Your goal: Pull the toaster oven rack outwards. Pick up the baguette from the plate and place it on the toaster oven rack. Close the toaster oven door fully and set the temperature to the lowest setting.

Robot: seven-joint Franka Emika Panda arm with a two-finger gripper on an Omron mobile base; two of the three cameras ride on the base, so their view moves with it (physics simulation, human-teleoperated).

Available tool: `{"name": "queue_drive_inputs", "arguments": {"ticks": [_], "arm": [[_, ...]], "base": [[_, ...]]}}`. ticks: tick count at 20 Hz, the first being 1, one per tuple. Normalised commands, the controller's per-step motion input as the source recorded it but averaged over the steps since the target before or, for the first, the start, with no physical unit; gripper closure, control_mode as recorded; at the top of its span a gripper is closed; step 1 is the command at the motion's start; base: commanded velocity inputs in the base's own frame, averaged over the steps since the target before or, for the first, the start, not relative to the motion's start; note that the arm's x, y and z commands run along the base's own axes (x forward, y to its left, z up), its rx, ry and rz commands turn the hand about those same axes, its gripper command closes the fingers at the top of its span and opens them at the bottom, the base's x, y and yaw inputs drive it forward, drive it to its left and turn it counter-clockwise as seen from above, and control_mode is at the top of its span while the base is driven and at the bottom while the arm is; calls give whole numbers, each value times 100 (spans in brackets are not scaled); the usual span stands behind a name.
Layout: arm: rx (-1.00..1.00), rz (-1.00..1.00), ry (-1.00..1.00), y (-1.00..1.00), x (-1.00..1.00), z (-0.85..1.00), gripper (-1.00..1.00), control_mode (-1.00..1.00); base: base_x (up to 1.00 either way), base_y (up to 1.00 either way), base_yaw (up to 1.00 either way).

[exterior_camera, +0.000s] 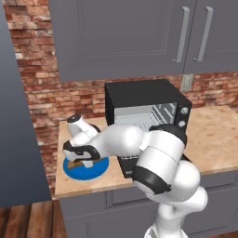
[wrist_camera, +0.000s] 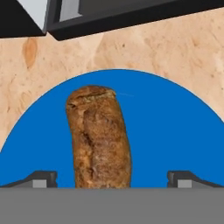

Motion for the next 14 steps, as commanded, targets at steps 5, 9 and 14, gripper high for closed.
{"name": "queue_drive_inputs", "arguments": {"ticks": [5,9,14], "arm": [[-4,0,1,10,0,-30,-100,-100],[-5,0,0,9,1,-31,-100,-100],[-3,0,1,1,9,-25,100,-100]], "base": [[0,0,0],[0,0,0],[0,0,0]]}}
